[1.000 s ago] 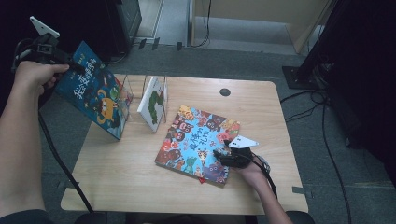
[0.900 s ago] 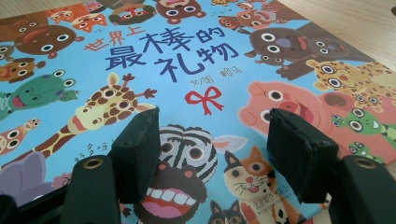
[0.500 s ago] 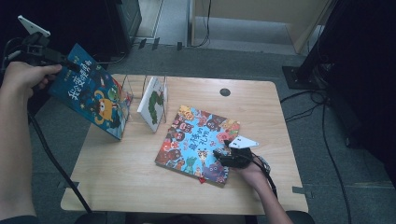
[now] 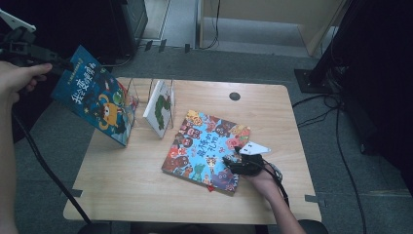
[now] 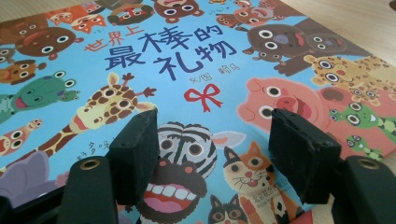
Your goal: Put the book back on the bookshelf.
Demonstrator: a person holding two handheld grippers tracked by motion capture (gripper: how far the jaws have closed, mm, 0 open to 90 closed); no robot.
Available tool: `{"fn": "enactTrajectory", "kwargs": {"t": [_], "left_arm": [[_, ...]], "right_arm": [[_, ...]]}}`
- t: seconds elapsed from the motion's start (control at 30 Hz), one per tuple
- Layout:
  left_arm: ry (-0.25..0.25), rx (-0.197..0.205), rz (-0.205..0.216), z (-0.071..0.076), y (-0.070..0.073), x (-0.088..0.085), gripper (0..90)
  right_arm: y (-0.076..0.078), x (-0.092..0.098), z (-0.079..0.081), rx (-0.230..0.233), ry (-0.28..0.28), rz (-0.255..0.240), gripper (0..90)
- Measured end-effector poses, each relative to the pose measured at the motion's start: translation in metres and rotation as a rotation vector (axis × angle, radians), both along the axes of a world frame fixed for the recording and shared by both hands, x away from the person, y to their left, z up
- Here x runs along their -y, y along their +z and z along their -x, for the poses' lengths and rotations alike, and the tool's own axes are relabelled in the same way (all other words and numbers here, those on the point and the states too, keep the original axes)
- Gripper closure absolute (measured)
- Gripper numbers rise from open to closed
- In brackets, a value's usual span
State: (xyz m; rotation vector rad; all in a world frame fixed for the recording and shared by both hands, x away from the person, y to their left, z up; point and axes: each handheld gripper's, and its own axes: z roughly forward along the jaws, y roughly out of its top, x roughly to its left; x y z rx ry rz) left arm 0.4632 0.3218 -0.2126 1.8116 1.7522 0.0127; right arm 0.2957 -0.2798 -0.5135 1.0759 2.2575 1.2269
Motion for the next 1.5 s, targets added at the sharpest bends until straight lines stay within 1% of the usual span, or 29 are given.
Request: {"fn": "enactTrajectory", "kwargs": {"t": [0.03,0.07,0.17,0.2,0.3,0.43,0.57,0.7,0.77,0.87,0.97,1.07,1.17,1.3,1.33,1.4,1.5], "left_arm": [[-0.005,0.005,0.008,0.003,0.003,0.0,53.9],[-0.011,0.018,0.009,0.007,0.007,0.002,53.7],[-0.033,0.036,-0.008,0.017,0.013,0.009,53.6],[-0.047,0.04,-0.018,0.019,0.013,0.012,53.4],[-0.061,0.049,-0.015,0.024,0.011,0.021,53.1],[-0.076,0.034,-0.012,0.027,0.0,0.032,53.2],[-0.093,0.044,-0.012,0.032,-0.009,0.042,53.1],[-0.107,0.043,-0.009,0.038,-0.018,0.05,52.5],[-0.111,0.039,-0.016,0.041,-0.023,0.054,52.5],[-0.125,0.037,-0.004,0.046,-0.031,0.06,52.2],[-0.127,0.04,-0.01,0.05,-0.038,0.064,52.0],[-0.133,0.046,0.004,0.053,-0.045,0.068,52.1],[-0.145,0.029,-0.003,0.057,-0.055,0.075,52.1],[-0.154,0.04,0.005,0.063,-0.065,0.082,52.4],[-0.159,0.04,0.0,0.063,-0.067,0.084,52.4],[-0.167,0.038,0.008,0.064,-0.075,0.088,52.3],[-0.17,0.033,-0.001,0.064,-0.081,0.092,52.7]], "right_arm": [[0.0,0.0,0.0,-0.008,-0.003,-0.006,33.2],[0.001,0.0,0.0,-0.017,-0.006,-0.011,33.2],[0.001,0.001,0.0,-0.021,-0.009,-0.016,33.3],[0.002,0.001,-0.001,-0.021,-0.007,-0.013,33.4],[0.003,0.0,-0.002,-0.029,-0.013,0.001,34.2],[0.004,0.001,-0.005,-0.044,-0.028,-0.001,35.0],[0.005,0.001,-0.007,-0.047,-0.031,0.002,35.9],[0.006,0.0,-0.008,-0.051,-0.029,0.004,36.6],[0.006,0.0,-0.008,-0.05,-0.026,0.008,37.0],[0.006,0.001,-0.008,-0.052,-0.028,0.008,37.6],[0.006,0.002,-0.008,-0.056,-0.032,0.009,38.3],[0.006,0.002,-0.008,-0.053,-0.033,0.012,38.5],[0.006,0.003,-0.008,-0.046,-0.032,0.017,38.7],[0.006,0.004,-0.007,-0.047,-0.037,0.017,39.5],[0.006,0.004,-0.007,-0.047,-0.037,0.017,39.6],[0.006,0.005,-0.007,-0.044,-0.036,0.02,39.8],[0.006,0.005,-0.007,-0.046,-0.039,0.016,40.2]]}}
